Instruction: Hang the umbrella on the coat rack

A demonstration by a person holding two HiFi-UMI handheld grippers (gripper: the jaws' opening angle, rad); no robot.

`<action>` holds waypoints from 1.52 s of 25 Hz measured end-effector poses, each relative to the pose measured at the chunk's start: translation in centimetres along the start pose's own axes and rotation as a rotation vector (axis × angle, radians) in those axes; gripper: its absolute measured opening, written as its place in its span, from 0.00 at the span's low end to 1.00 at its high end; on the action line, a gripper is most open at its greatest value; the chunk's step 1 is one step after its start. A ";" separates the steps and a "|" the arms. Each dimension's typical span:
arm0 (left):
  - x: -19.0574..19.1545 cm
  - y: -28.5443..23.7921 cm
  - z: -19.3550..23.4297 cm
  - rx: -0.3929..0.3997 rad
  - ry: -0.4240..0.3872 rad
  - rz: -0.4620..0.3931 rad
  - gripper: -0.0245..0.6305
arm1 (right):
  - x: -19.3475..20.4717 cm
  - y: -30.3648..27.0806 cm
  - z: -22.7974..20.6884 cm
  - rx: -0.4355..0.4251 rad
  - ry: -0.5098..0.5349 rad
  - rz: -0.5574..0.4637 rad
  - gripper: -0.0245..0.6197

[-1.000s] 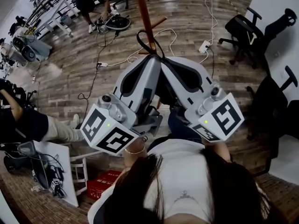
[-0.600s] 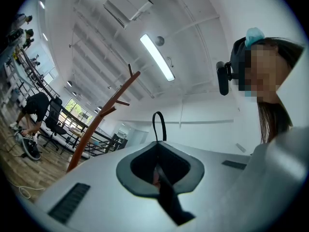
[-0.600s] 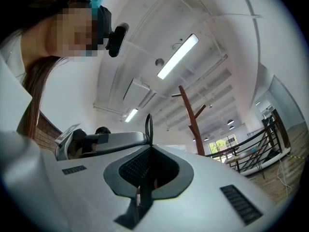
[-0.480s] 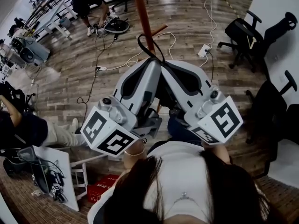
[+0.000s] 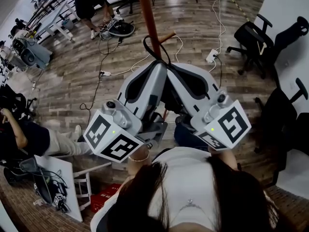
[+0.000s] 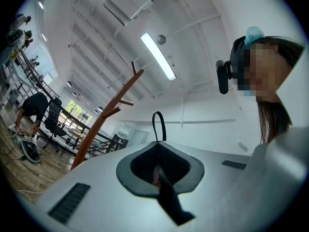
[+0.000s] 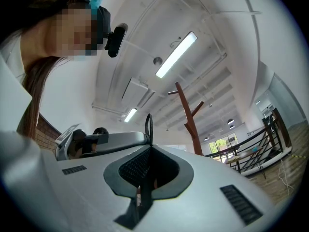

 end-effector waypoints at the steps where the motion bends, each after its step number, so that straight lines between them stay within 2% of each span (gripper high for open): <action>1: -0.1 -0.2 0.2 0.000 0.000 -0.001 0.05 | 0.0 -0.2 -0.2 0.000 0.001 0.000 0.10; 38: -2.3 -6.3 5.9 -0.026 -0.028 -0.028 0.05 | -0.5 -5.6 -7.3 -0.040 -0.008 -0.025 0.10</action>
Point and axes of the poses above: the fingertips, and each gripper's own axes: y backward along the fingers, z to its left, x out of its underside, the point moved 2 cm from there along y, backward along the fingers, and after that the axes turned 6 degrees about z, right-handed, at the moved point
